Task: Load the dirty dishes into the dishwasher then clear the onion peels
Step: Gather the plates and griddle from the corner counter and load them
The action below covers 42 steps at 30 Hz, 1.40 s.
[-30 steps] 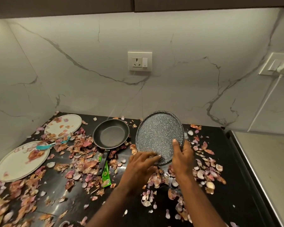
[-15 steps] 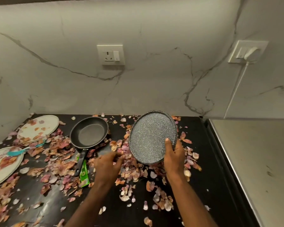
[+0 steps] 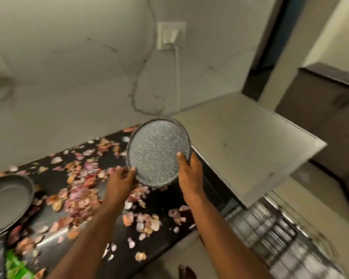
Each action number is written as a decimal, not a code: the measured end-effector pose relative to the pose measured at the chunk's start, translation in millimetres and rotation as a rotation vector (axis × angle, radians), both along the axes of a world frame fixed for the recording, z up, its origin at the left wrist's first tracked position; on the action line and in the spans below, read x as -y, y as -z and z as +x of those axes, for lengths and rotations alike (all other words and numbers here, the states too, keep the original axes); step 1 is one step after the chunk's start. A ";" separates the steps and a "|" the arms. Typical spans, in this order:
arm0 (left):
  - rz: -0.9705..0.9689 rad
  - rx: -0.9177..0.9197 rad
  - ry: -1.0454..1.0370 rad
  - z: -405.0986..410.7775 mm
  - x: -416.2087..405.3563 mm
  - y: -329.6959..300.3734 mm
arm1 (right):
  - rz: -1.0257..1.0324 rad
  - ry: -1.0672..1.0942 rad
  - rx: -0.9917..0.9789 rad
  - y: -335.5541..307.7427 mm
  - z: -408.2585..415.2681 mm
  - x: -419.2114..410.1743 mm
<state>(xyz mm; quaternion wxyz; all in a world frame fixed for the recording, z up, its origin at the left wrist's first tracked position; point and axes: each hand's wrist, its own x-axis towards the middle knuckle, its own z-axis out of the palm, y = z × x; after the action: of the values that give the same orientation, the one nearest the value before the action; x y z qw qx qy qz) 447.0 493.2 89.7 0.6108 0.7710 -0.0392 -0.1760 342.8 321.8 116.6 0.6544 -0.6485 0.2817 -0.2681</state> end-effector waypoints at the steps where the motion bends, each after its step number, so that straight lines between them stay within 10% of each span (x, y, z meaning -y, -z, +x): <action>1: -0.002 0.003 0.050 -4.9 12.0 7.0 | -0.003 0.045 0.000 1.1 -13.9 6.4; 21: -0.137 0.044 0.636 -192.2 165.8 46.3 | -0.051 0.824 0.013 11.8 -287.7 111.1; 32: 0.438 0.228 0.874 -325.1 226.3 88.3 | -0.171 0.596 -0.374 56.2 -420.6 211.9; 42: 0.539 0.332 0.981 -385.4 261.3 129.9 | -0.066 0.247 -0.743 147.2 -495.7 224.2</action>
<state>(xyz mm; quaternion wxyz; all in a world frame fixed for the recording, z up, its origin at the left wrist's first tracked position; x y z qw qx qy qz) 61.6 231.9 -40.2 0.2260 0.8081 -0.4407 -0.3189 -152.9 97.6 -30.7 0.4496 -0.6832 0.5665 -0.1008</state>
